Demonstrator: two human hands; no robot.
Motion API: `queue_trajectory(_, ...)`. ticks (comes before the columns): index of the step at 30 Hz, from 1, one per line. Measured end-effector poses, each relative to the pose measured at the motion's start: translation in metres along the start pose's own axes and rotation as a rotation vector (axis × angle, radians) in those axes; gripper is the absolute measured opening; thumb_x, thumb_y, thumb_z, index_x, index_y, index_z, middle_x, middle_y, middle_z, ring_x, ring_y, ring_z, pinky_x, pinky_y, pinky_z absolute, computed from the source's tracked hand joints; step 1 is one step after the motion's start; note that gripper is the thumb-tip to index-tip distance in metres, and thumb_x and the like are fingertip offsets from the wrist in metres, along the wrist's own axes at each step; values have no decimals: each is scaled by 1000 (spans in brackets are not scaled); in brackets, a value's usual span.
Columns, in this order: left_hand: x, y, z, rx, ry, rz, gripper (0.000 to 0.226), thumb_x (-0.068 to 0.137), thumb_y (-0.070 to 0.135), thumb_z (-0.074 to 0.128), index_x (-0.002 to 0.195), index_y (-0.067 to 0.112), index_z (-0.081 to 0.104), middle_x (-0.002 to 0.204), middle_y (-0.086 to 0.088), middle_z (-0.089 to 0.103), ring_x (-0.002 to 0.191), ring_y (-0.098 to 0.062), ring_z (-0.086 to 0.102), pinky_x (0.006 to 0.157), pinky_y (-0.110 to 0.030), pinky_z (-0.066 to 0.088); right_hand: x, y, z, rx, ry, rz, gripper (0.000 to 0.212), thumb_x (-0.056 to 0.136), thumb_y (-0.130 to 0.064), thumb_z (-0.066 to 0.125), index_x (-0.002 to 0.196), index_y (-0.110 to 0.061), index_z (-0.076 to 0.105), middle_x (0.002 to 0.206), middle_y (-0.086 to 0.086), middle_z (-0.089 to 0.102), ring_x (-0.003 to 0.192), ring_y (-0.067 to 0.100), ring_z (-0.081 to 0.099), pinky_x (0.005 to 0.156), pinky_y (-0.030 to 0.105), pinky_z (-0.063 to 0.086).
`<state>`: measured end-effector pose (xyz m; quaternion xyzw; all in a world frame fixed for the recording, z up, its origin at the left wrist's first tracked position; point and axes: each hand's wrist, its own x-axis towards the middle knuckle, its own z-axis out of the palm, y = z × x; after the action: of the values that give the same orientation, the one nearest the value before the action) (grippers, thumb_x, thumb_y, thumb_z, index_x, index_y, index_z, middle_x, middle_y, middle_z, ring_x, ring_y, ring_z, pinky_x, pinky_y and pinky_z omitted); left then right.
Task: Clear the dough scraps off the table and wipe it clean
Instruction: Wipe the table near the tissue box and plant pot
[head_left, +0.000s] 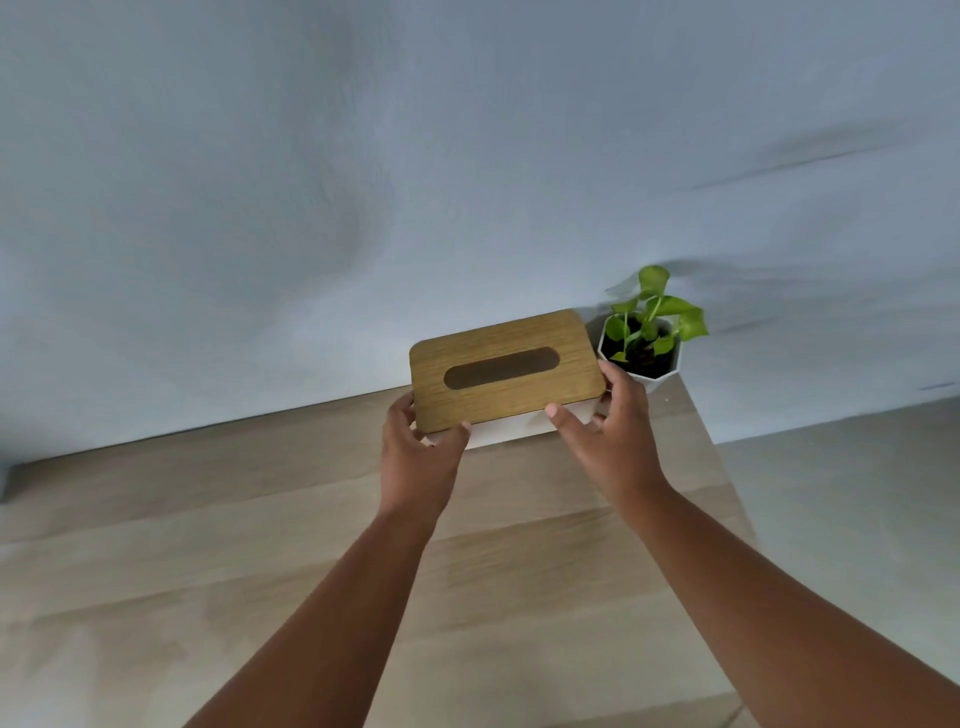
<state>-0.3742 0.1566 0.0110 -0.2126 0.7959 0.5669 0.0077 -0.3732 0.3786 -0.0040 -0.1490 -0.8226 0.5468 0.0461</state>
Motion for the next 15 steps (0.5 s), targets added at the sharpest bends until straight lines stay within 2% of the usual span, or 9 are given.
queue_trajectory(6,-11,10,-20,-27,34,0,64,75,38,78,132,41,49,121,26,61,99,16,59,71,-13,47,-12,-15,9,21,10,-34,89,78,-53,81,152,-27,38,139,-10,39,125,12,52,104,44,54)
queue_trajectory(11,-17,5,-49,-44,75,-24,63,71,39,74,129,46,49,120,25,62,99,5,64,75,-21,49,-32,-27,31,32,-2,-56,86,78,-50,83,150,-27,40,142,-6,40,126,12,52,104,43,54)
queue_trajectory(15,-16,-6,-79,-62,106,-38,66,71,39,71,131,46,47,118,24,63,93,2,65,76,-27,51,-51,-38,58,19,0,-98,83,78,-48,83,147,-27,41,136,-10,39,118,8,54,99,32,55)
